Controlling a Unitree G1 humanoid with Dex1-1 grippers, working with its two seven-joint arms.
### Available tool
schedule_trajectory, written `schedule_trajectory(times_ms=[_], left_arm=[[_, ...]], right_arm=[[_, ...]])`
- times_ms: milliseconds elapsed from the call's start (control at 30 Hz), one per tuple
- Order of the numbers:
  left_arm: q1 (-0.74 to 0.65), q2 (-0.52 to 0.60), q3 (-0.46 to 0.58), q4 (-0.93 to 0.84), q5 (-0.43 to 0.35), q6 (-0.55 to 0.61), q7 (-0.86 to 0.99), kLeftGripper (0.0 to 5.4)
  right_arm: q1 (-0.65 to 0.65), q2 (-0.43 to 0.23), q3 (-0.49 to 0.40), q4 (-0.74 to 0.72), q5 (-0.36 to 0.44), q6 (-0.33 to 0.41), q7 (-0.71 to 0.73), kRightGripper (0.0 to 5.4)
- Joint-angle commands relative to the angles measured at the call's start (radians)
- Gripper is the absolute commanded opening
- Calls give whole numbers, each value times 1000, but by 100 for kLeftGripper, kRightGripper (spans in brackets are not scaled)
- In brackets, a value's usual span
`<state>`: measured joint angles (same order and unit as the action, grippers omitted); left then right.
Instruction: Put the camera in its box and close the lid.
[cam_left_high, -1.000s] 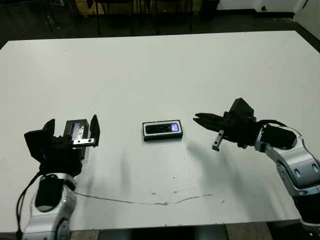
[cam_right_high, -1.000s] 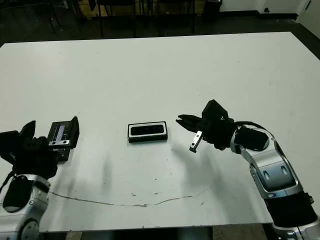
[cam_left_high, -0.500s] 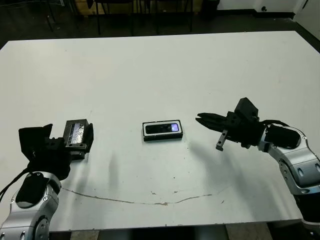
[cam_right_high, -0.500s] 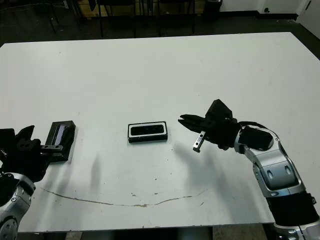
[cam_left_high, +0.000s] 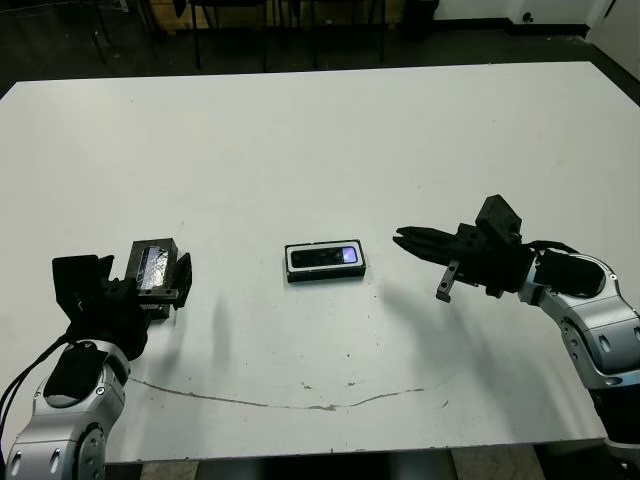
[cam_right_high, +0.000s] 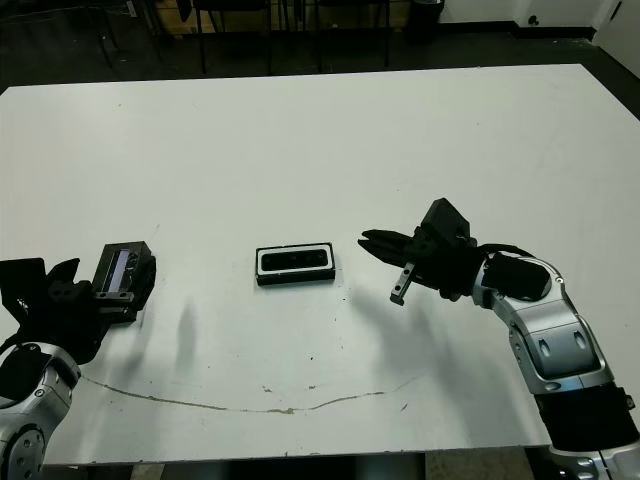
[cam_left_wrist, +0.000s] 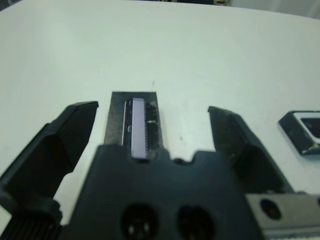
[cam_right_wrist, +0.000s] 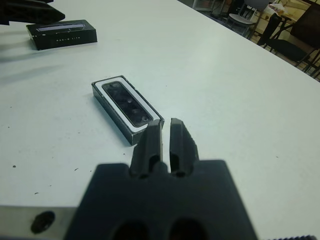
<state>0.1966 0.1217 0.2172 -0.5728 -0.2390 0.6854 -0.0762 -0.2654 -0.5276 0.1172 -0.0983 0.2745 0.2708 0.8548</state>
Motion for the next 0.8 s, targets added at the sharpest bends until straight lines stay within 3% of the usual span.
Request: schedule_trajectory(times_ms=[33,167,800], left_arm=[[9,4,-4,28,-8,-2,-10,539],[12,1,-14,33,5,4,2,539],[34,4,-11,91,2,-11,-9,539]], right_arm=[[21,-3,-5,7,-3,-3,3,0],[25,-9,-6,-6,-2,19,-1,0],[42,-7,-18,5,9,-11,10,0]])
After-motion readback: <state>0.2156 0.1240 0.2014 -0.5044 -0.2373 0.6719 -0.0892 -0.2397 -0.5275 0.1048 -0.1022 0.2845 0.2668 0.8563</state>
